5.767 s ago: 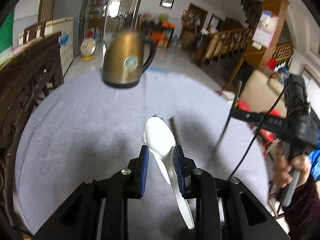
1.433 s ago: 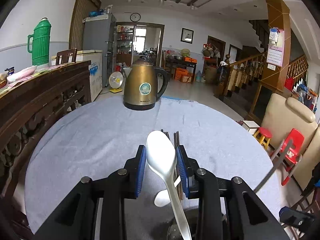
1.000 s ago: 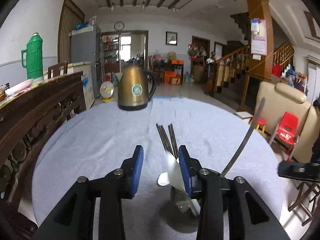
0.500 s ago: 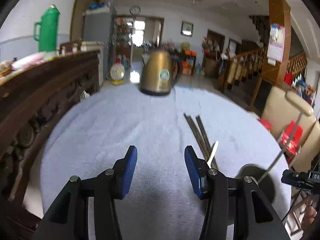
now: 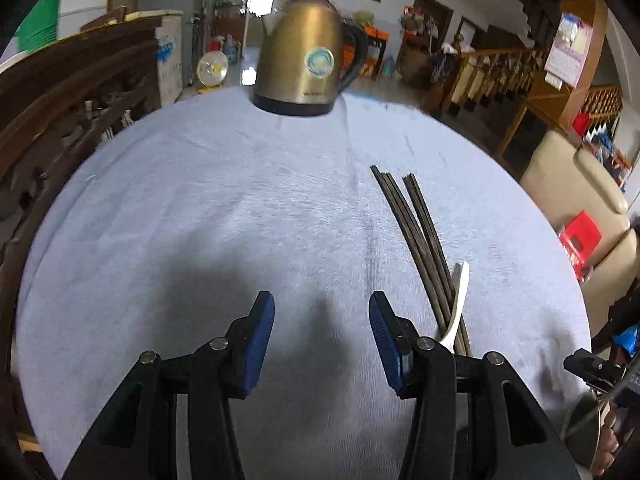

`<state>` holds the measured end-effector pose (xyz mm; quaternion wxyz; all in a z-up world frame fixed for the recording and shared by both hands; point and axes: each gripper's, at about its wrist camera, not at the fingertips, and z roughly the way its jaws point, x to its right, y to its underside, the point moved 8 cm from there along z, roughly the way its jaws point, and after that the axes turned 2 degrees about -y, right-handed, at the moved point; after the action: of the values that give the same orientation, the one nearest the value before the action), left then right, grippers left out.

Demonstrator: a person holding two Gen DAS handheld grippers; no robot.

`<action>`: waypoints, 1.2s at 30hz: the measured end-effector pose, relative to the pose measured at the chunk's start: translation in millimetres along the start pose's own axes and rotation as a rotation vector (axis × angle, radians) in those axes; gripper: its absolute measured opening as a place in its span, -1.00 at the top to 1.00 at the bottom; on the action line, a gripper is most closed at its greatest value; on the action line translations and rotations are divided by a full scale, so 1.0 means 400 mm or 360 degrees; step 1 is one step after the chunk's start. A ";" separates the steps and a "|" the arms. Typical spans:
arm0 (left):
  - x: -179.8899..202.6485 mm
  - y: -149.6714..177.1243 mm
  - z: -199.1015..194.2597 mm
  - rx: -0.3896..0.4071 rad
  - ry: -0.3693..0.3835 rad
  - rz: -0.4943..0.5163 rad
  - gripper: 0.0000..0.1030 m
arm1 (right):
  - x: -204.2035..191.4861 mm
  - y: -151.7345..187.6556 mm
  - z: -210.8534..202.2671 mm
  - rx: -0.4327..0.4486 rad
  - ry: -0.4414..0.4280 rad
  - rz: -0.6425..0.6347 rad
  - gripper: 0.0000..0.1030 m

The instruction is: Organize utensils

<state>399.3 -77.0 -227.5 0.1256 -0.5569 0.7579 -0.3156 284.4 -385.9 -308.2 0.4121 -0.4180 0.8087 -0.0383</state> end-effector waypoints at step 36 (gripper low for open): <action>0.124 0.086 0.085 -0.0193 0.0096 0.0830 0.61 | -0.019 -0.044 0.039 -0.0025 0.0011 -0.0058 0.06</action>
<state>374.3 -128.2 -267.1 0.1464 -0.3397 0.8967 -0.2430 309.0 -387.5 -306.2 0.4052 -0.4358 0.8026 -0.0409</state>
